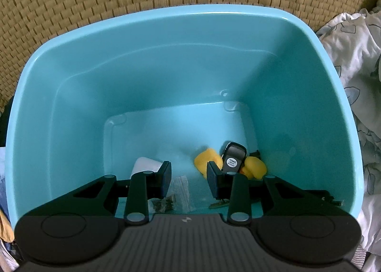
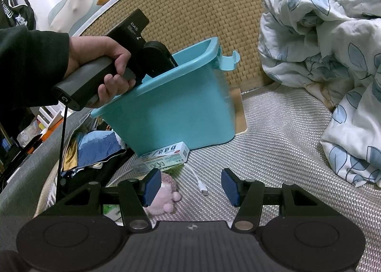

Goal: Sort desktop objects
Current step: 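Lower the yellow duck into the teal bin and open the left gripper, then withdraw the left gripper from the bin and lower it toward the table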

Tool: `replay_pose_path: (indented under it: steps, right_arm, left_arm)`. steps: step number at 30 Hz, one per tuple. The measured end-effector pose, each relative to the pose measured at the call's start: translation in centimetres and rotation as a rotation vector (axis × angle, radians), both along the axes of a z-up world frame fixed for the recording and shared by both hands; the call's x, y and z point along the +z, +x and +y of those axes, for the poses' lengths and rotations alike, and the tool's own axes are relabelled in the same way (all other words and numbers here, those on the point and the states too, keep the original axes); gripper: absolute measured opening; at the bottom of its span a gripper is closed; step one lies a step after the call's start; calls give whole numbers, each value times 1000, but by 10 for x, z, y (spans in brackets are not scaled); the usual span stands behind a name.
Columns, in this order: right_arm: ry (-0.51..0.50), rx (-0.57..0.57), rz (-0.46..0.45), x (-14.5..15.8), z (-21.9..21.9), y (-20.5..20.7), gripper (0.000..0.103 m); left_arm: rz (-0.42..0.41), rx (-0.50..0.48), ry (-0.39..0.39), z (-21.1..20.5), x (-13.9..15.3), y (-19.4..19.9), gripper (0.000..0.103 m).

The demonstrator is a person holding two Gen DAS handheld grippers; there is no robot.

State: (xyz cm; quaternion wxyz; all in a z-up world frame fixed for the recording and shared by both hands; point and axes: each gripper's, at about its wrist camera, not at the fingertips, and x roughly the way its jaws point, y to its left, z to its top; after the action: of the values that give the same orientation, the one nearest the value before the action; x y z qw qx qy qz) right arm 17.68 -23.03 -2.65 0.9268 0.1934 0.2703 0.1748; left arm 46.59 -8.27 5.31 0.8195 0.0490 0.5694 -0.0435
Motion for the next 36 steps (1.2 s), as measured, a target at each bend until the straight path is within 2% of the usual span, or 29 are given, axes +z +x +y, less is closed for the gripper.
replay_pose_path:
  steps: [4, 8, 18, 24, 32, 36]
  right_arm:
    - [0, -1, 1, 0, 0, 0, 60]
    - [-4, 2, 2, -1, 1, 0, 60]
    - [-26, 20, -14, -1, 7, -3, 60]
    - [-52, 10, -35, -3, 9, -5, 60]
    - [-89, 27, -59, -4, 16, -14, 60]
    - [-96, 30, -94, 2, 15, -25, 60]
  left_arm:
    - [-29, 15, -5, 2, 3, -5, 37]
    - [-96, 23, -9, 5, 18, -18, 37]
    - [-372, -12, -38, 16, 90, -85, 37]
    - [-588, -49, -49, 23, 125, -155, 38]
    - [-748, -42, -95, 51, 138, -256, 38]
    - [-794, -26, -111, 60, 131, -290, 38]
